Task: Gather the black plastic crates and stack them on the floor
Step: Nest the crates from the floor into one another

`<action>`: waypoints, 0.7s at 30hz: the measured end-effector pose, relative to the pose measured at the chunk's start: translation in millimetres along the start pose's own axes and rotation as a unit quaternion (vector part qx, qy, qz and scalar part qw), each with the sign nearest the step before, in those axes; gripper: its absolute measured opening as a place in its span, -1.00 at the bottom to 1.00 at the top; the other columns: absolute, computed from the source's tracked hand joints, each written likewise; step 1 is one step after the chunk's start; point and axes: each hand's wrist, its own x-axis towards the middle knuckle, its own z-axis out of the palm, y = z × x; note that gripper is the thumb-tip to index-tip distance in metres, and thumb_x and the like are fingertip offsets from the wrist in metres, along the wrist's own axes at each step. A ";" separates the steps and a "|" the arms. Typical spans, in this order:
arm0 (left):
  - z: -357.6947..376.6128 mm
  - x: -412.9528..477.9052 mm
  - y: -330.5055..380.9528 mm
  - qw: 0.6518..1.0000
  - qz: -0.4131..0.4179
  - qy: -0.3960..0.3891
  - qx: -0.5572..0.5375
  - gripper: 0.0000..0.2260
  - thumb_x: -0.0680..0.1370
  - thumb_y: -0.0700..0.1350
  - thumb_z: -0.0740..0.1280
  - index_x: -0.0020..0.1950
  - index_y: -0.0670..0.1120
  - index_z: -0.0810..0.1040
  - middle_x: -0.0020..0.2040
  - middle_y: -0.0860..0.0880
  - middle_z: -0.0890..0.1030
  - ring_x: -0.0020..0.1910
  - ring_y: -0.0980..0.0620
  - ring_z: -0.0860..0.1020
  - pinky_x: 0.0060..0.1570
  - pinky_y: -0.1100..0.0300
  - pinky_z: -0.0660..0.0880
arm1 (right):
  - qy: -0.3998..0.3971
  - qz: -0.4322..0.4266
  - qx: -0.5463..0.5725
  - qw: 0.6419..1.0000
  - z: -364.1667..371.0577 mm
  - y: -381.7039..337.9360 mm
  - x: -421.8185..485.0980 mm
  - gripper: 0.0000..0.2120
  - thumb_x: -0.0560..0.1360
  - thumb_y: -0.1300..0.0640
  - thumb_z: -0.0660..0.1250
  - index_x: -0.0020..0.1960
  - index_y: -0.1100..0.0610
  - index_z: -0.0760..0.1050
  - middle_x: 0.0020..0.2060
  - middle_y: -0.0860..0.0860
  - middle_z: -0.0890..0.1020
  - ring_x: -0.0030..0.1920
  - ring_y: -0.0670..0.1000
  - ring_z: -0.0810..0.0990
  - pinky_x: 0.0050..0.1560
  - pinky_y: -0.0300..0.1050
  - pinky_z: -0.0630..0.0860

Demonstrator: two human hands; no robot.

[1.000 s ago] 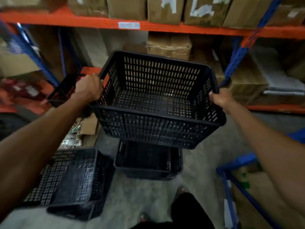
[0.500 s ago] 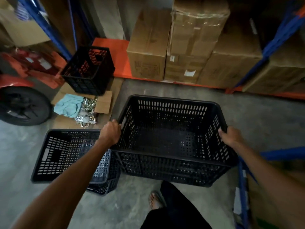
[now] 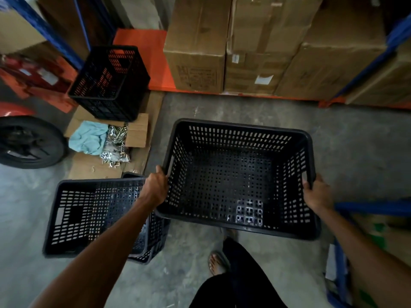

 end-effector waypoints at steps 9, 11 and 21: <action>18.3 -3.8 -6.8 0.999 -0.005 -0.011 -0.053 -0.90 0.65 -0.09 0.12 0.08 -0.10 0.25 -0.31 -0.08 0.56 -0.40 -0.12 0.59 -0.52 0.11 0.48 | 0.025 0.003 0.034 0.999 13.7 2.4 -17.3 -0.69 0.64 0.09 0.14 0.25 0.29 0.35 -0.02 0.38 0.62 -0.05 0.38 0.63 -0.12 0.09 0.51; 22.5 -1.7 -6.0 0.999 -0.008 0.005 -0.035 -0.90 0.66 -0.07 0.10 0.06 -0.08 0.22 -0.30 -0.13 0.56 -0.36 -0.17 0.59 -0.45 0.05 0.46 | 0.039 -0.001 0.036 0.999 16.2 1.5 -16.9 -0.69 0.64 0.07 0.13 0.25 0.27 0.34 -0.03 0.38 0.62 -0.06 0.38 0.63 -0.14 0.11 0.52; 42.5 1.3 -12.4 0.992 0.001 0.061 -0.108 -0.89 0.67 0.00 0.03 0.07 -0.03 0.21 -0.31 -0.16 0.61 -0.46 -0.15 0.60 -0.57 -0.01 0.53 | 0.126 -0.008 0.008 0.992 29.6 0.0 -10.1 -0.60 0.62 0.11 0.16 0.36 0.35 0.32 -0.09 0.47 0.62 -0.11 0.45 0.63 -0.19 0.21 0.56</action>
